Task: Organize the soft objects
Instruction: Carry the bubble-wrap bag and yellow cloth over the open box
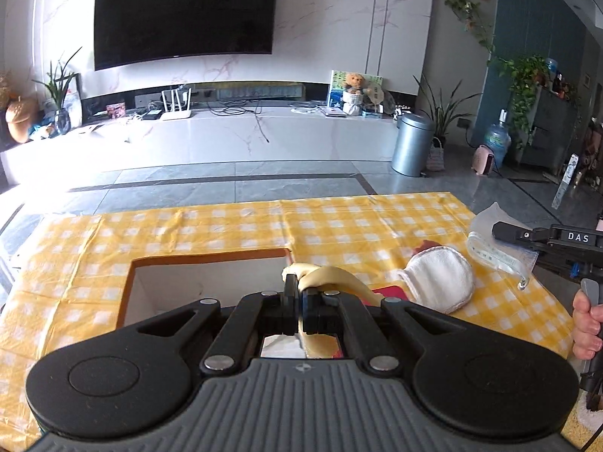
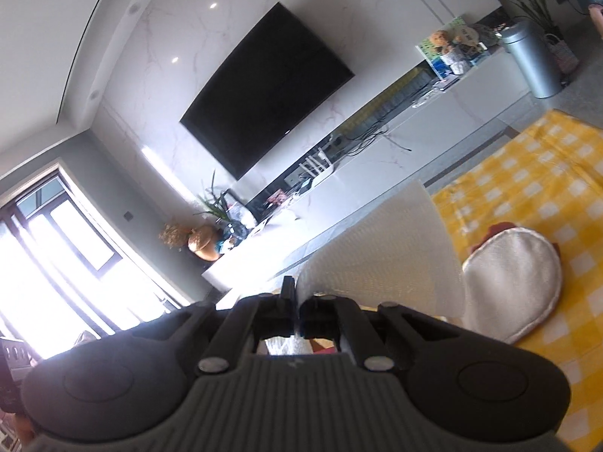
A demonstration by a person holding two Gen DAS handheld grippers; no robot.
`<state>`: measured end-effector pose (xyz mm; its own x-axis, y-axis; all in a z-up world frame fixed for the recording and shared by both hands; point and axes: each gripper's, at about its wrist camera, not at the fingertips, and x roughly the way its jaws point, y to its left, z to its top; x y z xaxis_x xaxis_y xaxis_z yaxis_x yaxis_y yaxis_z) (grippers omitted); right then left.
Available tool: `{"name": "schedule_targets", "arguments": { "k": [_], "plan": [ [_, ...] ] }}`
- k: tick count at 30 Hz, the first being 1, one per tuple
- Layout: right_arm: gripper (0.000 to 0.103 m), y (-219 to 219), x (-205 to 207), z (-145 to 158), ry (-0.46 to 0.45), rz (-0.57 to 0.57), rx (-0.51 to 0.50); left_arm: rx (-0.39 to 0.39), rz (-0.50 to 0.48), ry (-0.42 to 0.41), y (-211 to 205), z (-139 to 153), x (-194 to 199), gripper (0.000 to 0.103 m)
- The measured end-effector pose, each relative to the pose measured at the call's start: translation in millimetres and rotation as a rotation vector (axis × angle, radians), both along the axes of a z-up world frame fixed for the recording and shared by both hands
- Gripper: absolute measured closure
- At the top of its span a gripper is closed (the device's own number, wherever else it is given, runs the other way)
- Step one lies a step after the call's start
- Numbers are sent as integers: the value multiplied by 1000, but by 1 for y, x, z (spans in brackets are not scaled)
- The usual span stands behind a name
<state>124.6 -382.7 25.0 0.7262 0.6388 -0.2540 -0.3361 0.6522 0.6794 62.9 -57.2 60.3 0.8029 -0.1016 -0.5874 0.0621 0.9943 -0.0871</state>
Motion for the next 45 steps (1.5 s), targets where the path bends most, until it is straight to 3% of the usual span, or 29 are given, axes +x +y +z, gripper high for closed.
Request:
{"name": "schedule_targets", "arguments": {
  "k": [8,15,21,27,45],
  "plan": [
    [103,88,-9,27,-79,161,-126,-75,81,-7,65,-9,-8,101],
    [103,166,-12,29,-91,267,-238,-149,117,-32,101,-28,-11,101],
    [103,219,5,16,-45,300,-382,-272,79,-20,126,-44,-8,101],
    [103,258,23,3,-1,297,-532,-325,73,-5,139,-51,-12,101],
    [103,358,89,-69,159,404,-986,-369,74,27,153,-58,-11,101]
  ]
}}
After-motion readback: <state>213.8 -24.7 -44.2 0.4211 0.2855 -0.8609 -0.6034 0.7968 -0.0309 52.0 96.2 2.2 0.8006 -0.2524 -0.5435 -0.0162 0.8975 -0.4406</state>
